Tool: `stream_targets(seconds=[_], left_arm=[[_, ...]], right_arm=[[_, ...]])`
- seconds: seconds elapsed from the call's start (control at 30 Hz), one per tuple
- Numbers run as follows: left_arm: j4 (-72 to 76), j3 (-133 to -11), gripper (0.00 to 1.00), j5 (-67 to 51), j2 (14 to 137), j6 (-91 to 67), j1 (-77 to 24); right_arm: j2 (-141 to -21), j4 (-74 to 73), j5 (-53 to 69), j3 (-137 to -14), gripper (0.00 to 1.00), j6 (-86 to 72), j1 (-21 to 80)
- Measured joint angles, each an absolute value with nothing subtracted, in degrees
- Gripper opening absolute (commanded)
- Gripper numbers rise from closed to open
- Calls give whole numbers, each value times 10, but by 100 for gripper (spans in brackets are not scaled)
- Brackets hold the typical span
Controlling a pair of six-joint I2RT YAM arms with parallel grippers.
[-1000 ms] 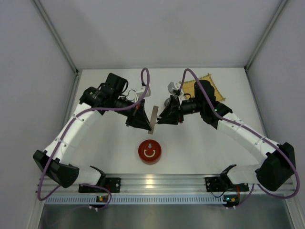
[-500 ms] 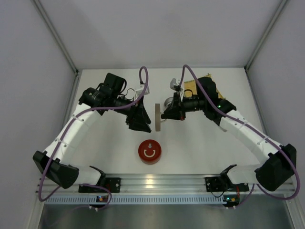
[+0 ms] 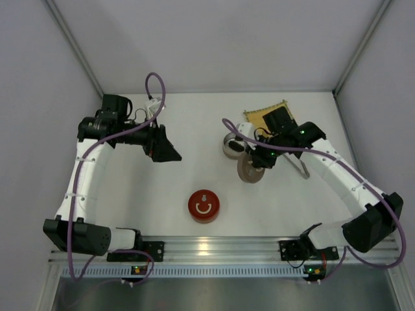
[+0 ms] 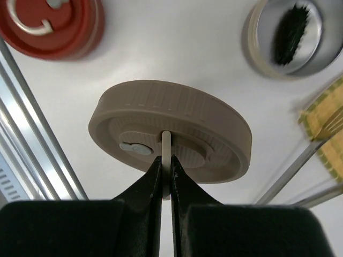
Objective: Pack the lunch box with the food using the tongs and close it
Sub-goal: Place the box lid at the center of the board.
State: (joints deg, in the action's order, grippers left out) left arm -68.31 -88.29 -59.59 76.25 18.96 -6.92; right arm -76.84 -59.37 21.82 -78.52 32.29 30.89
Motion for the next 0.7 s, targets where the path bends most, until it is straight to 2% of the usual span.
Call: stream_targets(seconds=[0.27,0.7], left_arm=[[-703,-872,98,-597,764,194,-39],[-717,-844,98,-571,762,202,-34]], right_arm=[[-884,-611,102,-716,0,329,314],[-986,-517,77,-688,1,293,341]])
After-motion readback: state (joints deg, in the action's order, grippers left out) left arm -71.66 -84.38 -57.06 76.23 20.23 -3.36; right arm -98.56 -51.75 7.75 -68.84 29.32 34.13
